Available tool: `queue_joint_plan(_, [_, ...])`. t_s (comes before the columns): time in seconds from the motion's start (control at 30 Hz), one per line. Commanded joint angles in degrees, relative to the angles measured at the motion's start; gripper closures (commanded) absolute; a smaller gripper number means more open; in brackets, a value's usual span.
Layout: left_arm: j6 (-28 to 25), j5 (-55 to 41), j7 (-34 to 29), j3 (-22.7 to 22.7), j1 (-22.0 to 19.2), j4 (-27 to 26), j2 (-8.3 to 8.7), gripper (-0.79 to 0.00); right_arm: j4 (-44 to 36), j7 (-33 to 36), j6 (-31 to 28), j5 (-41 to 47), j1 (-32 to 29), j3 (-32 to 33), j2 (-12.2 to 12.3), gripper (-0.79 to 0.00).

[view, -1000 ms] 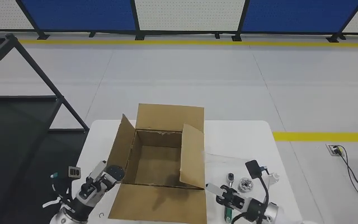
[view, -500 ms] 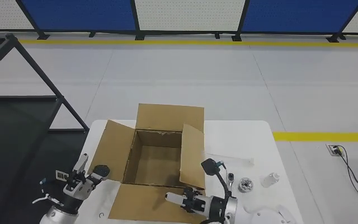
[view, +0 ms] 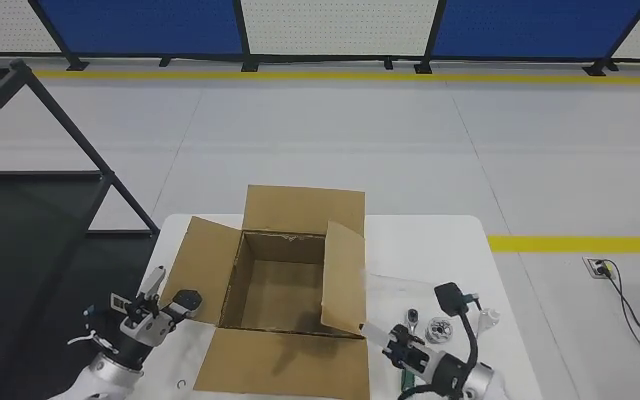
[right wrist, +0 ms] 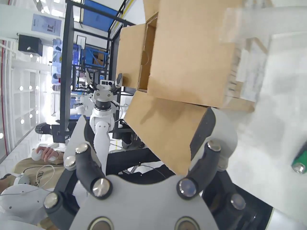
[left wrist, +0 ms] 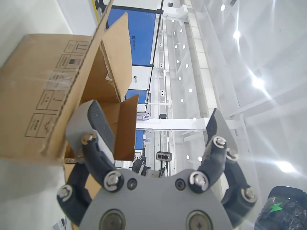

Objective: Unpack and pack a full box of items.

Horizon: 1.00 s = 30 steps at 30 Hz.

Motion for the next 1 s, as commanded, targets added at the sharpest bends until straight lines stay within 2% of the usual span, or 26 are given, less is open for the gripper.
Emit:
queue_joint_plan(0.0, [0.31,-0.33,-0.55,-0.23,-0.6,0.46,0.02,-0.785,0.63,0.26,2.89,-2.12,-0.85,1.15,0.23,-0.785])
queue_joint_plan(0.13, [0.44,-0.82,-1.61,-0.89,-1.5,1.3,0.07,-0.785,4.1,3.16,9.92,-8.5,0.17,0.7,0.81,-0.785])
queue_joint_plan(0.27, [0.56,-1.56,-2.28,-1.57,-1.94,1.94,0.09,-0.785,7.51,6.57,16.55,-15.41,3.38,-2.74,1.21,-0.785])
queue_joint_plan(0.37, [0.59,-1.9,-2.57,-1.83,-2.09,2.2,0.07,-0.785,9.74,6.36,21.27,-18.72,6.23,-4.53,1.2,-0.785])
queue_joint_plan(0.73, [0.5,-2.04,-3.41,-1.75,-2.35,2.55,0.01,-0.785,9.85,5.86,21.1,-19.19,6.45,-4.84,1.19,-0.785])
queue_joint_plan(0.8, [0.5,-2.04,-3.41,-1.75,-2.35,2.55,0.01,-0.785,11.19,5.45,18.44,-21.78,6.32,-7.1,1.32,-0.785])
queue_joint_plan(0.97, [0.5,-2.04,-3.41,-1.75,-2.35,2.55,0.01,-0.785,14.42,12.07,22.66,-31.01,10.37,-12.12,1.74,-0.785])
